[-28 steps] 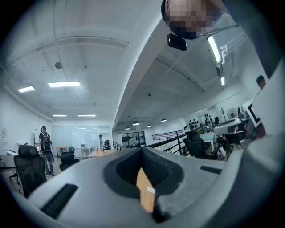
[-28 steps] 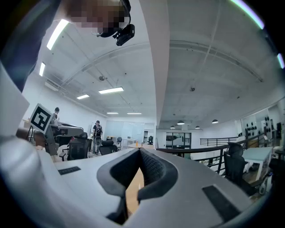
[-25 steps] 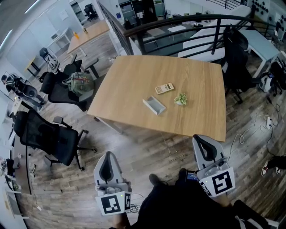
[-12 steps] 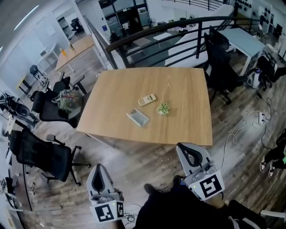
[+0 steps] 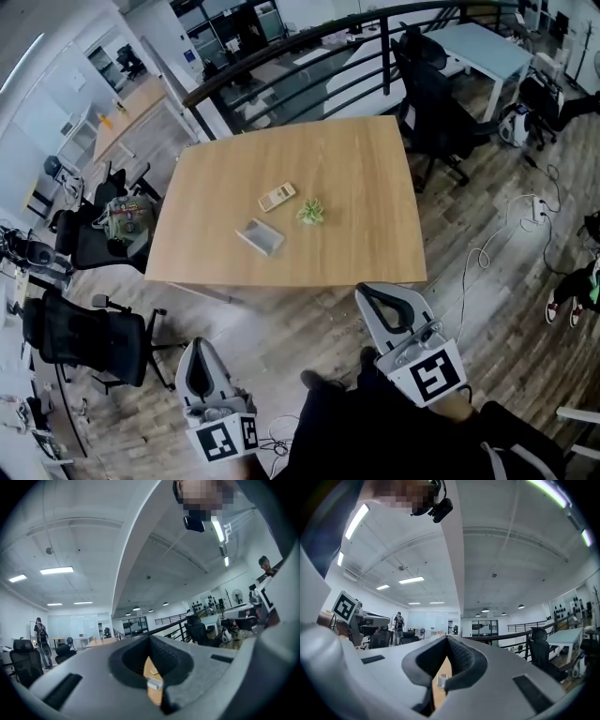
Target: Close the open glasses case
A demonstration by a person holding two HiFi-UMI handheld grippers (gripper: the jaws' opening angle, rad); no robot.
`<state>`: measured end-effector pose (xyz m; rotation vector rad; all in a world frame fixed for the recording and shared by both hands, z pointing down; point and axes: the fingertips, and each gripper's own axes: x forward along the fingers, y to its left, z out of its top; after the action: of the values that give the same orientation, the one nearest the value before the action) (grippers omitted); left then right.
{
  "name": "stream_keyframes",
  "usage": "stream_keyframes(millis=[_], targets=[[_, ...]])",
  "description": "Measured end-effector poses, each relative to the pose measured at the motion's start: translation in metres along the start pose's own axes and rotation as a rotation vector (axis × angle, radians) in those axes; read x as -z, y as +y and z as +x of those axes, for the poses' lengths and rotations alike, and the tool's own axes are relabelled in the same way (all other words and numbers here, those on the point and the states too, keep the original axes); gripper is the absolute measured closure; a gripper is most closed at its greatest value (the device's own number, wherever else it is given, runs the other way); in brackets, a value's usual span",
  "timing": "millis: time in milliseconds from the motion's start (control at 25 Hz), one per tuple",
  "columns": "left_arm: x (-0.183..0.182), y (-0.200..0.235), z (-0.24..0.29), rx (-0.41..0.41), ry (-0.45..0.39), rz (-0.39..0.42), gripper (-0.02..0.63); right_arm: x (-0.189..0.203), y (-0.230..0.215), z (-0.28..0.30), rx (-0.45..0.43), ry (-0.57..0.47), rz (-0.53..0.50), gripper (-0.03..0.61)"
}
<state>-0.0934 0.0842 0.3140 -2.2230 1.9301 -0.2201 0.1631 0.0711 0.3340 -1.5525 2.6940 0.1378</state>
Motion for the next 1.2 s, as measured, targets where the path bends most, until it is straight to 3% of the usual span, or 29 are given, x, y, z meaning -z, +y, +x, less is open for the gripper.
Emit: stream_keyframes(millis=[440,1200], targets=[[-0.003,-0.025,0.011,0.041,-0.01,0.009,0.615,-0.002,-0.027,-0.017,0.054,-0.031,-0.019,0.565],[-0.002,-0.027,0.019,0.039,-0.006,0.022,0.615,-0.001,-0.029,-0.007,0.03,-0.035,-0.014,0.565]])
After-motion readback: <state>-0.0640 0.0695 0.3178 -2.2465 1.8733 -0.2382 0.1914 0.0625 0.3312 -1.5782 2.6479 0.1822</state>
